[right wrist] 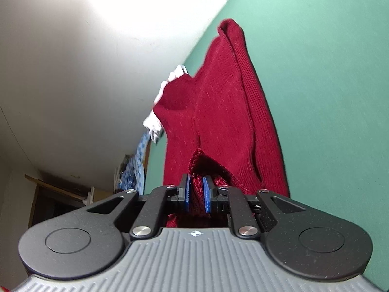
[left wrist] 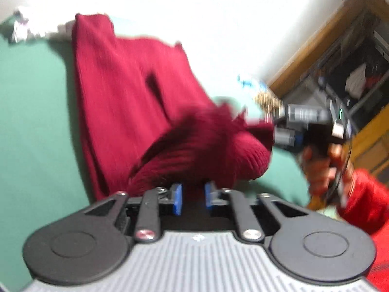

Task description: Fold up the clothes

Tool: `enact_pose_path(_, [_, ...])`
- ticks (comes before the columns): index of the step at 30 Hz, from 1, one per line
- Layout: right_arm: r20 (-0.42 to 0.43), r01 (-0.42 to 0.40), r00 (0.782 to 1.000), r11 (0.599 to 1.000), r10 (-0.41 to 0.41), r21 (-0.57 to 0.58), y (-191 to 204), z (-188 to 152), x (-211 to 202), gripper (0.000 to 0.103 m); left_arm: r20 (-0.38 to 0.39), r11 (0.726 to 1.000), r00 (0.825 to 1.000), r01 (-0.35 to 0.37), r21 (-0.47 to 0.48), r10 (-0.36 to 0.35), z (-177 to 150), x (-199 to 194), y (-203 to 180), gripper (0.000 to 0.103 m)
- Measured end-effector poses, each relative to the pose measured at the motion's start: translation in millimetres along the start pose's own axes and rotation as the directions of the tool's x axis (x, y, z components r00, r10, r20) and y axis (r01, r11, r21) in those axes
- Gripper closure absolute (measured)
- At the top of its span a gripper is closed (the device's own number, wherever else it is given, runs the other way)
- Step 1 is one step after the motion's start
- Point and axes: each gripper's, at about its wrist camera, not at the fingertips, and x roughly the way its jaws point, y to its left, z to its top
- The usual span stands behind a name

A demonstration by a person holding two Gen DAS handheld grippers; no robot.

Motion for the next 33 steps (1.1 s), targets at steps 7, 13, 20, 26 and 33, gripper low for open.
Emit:
enact_pose_path(7, [0.072, 0.062, 0.995, 0.996, -0.067, 0.061, -19.2, 25.1, 19.8, 0.067, 0.018, 0.978, 0.990, -0.137, -0.160, 0.142, 25.0, 30.5, 56.0, 0.066])
enact_pose_path(13, [0.048, 0.039, 0.998, 0.988, -0.033, -0.148, 7.5, 31.8, -11.6, 0.064, 0.028, 0.964, 0.978, -0.199, -0.177, 0.208, 12.4, -6.4, 57.2, 0.054])
enact_pose_path(20, [-0.030, 0.160, 0.981, 0.890, -0.191, -0.426, 21.1, 4.5, 32.9, 0.058, -0.013, 0.960, 0.979, -0.203, -0.191, 0.204, 13.3, 19.9, 44.4, 0.048])
enact_pose_path(26, [0.006, 0.155, 0.984, 0.832, -0.180, -0.533, 28.2, -1.1, 32.5, 0.090, -0.013, 0.963, 0.972, -0.233, -0.132, 0.234, 26.1, 34.7, 31.4, 0.098])
enact_pose_path(33, [-0.013, 0.189, 0.977, 0.890, -0.213, -0.415, -0.9, -0.2, 28.3, 0.085, -0.047, 0.946, 0.954, -0.301, -0.118, 0.297, 23.6, 53.1, 41.0, 0.092])
